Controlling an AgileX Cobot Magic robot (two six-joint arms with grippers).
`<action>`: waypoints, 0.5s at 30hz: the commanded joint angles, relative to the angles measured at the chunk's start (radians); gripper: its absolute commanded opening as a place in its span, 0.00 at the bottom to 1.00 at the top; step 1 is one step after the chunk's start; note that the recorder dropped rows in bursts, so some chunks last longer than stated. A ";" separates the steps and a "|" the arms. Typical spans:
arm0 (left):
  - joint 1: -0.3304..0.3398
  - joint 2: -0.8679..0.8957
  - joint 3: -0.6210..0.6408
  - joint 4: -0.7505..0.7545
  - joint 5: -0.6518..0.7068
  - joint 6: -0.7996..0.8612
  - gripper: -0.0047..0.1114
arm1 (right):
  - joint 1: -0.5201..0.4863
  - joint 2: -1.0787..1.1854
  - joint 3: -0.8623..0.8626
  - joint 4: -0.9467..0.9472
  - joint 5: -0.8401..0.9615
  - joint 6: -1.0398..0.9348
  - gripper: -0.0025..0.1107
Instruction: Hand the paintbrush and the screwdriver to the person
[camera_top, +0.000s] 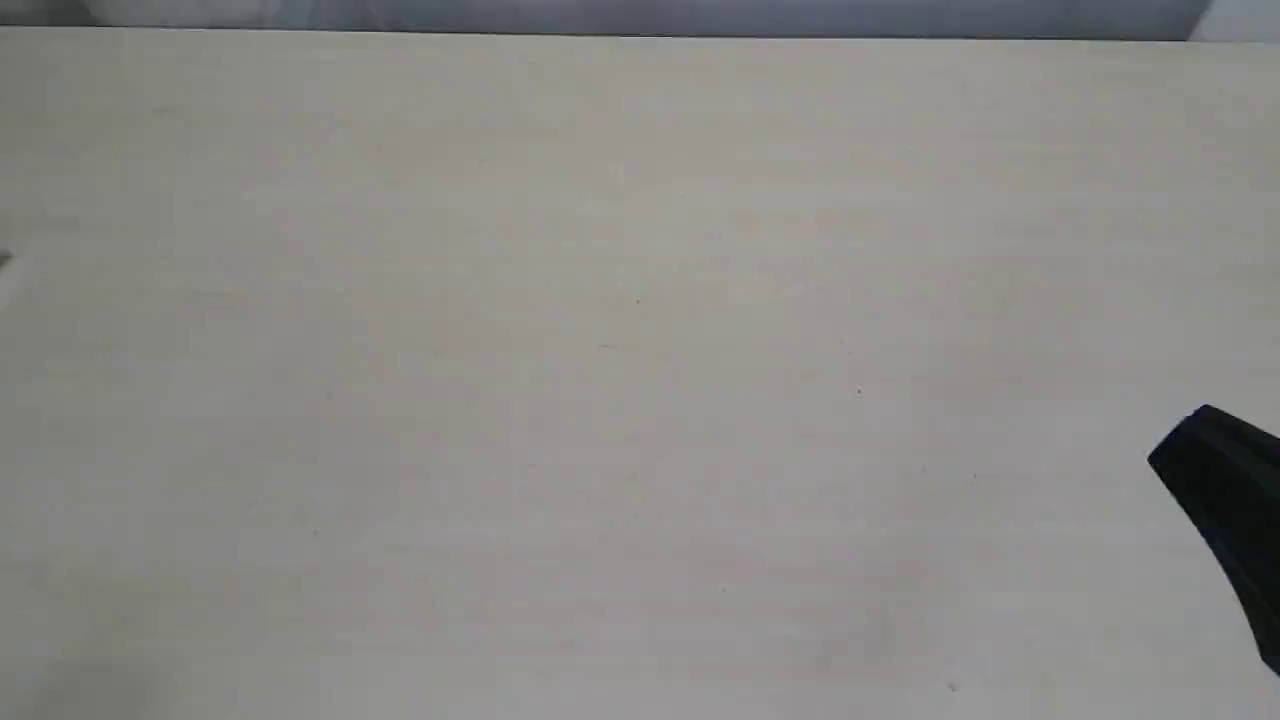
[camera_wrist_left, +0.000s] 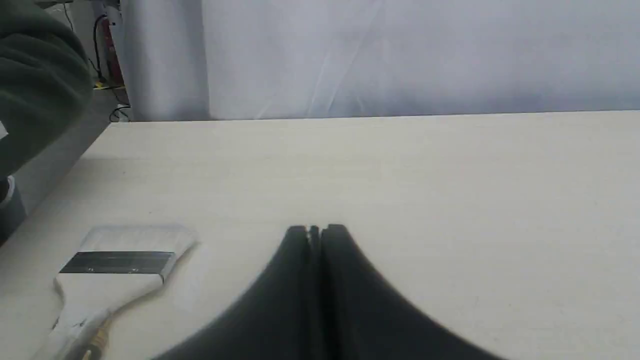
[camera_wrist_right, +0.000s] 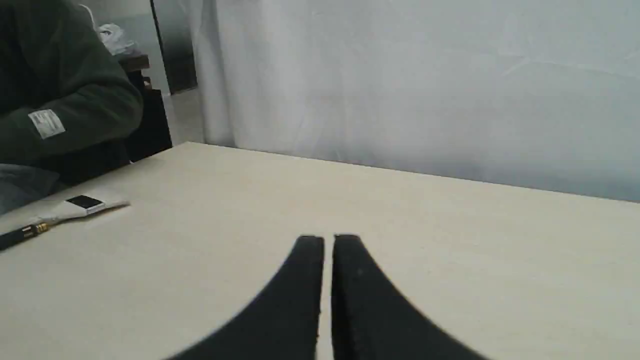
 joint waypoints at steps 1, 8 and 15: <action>-0.007 -0.002 0.002 -0.001 -0.012 -0.002 0.04 | -0.020 -0.005 0.003 -0.073 0.024 -0.019 0.06; -0.007 -0.002 0.002 -0.001 -0.012 -0.002 0.04 | -0.179 -0.005 0.003 -0.128 0.045 -0.023 0.06; -0.007 -0.002 0.002 -0.001 -0.012 -0.002 0.04 | -0.390 -0.005 0.003 -0.146 0.097 -0.023 0.06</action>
